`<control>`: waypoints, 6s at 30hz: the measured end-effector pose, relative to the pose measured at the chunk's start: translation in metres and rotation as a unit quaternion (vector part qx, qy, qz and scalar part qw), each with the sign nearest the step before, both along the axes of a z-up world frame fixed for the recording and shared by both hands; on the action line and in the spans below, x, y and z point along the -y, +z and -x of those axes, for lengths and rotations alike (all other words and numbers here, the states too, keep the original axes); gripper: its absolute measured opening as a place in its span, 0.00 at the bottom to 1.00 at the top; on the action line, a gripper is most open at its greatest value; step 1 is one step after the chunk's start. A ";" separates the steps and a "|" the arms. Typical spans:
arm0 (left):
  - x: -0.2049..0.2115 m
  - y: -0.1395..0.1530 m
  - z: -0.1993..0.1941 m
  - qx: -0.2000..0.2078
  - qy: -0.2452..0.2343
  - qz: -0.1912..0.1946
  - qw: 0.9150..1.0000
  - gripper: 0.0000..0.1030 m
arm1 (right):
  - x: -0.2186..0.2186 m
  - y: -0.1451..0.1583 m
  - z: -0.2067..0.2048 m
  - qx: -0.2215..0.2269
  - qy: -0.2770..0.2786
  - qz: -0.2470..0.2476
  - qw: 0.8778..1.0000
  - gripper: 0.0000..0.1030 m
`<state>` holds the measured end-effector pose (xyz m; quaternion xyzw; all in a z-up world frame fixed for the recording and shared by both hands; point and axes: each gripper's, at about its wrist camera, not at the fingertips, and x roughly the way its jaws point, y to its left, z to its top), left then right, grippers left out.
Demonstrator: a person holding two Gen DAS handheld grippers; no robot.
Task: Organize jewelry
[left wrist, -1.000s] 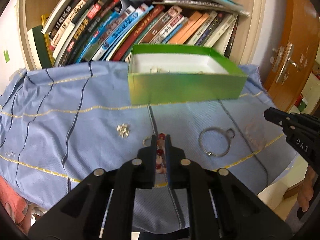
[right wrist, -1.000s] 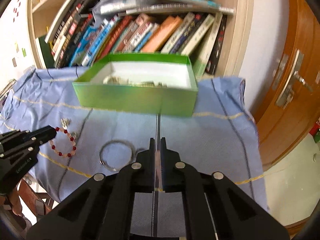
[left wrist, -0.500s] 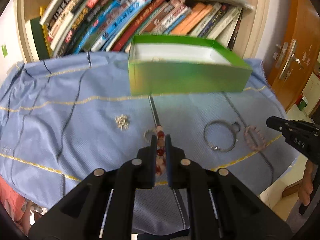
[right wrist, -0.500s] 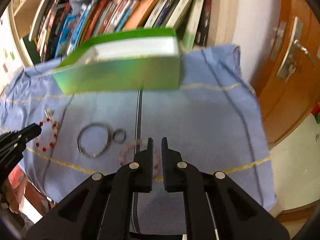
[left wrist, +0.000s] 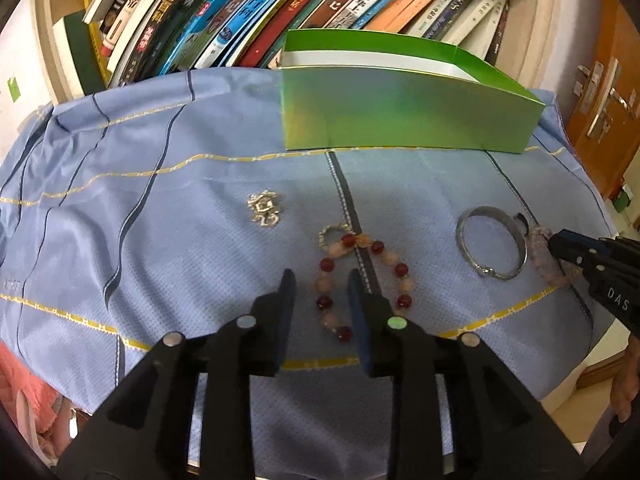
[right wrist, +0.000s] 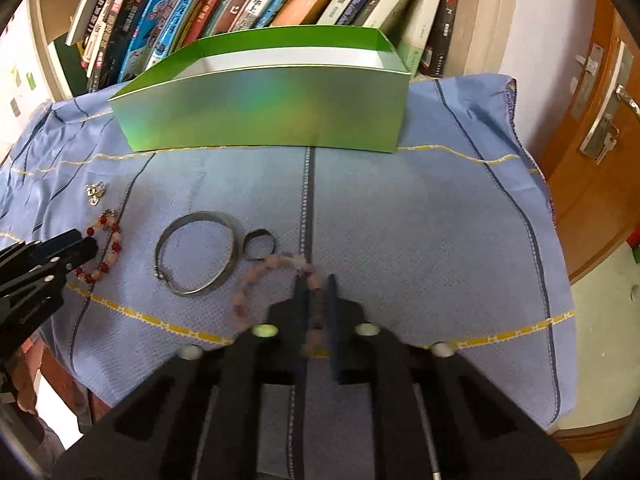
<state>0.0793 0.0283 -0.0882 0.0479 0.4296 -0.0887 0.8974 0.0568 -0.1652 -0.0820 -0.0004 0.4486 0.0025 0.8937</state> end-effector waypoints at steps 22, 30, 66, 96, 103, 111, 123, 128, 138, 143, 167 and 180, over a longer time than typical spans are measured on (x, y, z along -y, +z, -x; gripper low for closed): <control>0.018 0.099 0.010 0.120 -0.011 0.029 0.992 0.08 | 0.000 0.118 0.004 0.143 -0.007 0.004 0.990 0.08; 0.032 0.165 -0.061 0.162 -0.014 0.047 0.986 0.08 | 0.008 0.190 -0.059 0.189 -0.011 -0.024 0.982 0.08; -0.044 0.030 -0.006 0.038 0.071 0.022 0.997 0.83 | -0.021 0.021 -0.005 0.028 0.049 -0.033 0.998 0.66; -0.025 -0.002 -0.066 -0.018 0.060 0.038 0.997 0.31 | -0.018 0.019 -0.026 -0.019 0.054 -0.052 0.997 0.11; -0.032 -0.006 -0.058 -0.019 0.062 0.043 0.997 0.28 | -0.009 0.034 -0.017 0.002 0.058 -0.054 0.997 0.13; -0.028 -0.005 -0.055 -0.015 0.055 0.033 0.998 0.55 | -0.031 0.012 -0.042 -0.029 0.085 -0.013 0.996 0.28; -0.031 -0.005 -0.056 -0.001 0.068 0.034 0.997 0.20 | -0.043 0.009 -0.040 -0.026 0.089 -0.016 0.996 0.05; -0.036 -0.002 -0.052 0.006 0.079 0.040 0.996 0.19 | -0.033 0.010 -0.038 -0.025 0.070 -0.030 0.997 0.04; 0.013 0.028 -0.002 0.035 -0.013 0.037 0.999 0.20 | 0.034 0.020 -0.023 -0.013 -0.054 -0.035 0.998 0.04; 0.045 0.014 0.003 0.013 -0.056 0.033 0.998 0.20 | 0.045 0.009 -0.014 -0.022 -0.070 -0.034 0.997 0.05; 0.042 0.003 -0.003 0.007 -0.028 0.023 0.999 0.20 | 0.029 0.011 -0.001 0.007 -0.052 -0.001 0.999 0.04; 0.037 0.022 0.004 0.032 -0.022 0.025 0.999 0.20 | 0.020 0.027 0.004 0.031 -0.036 -0.004 0.999 0.04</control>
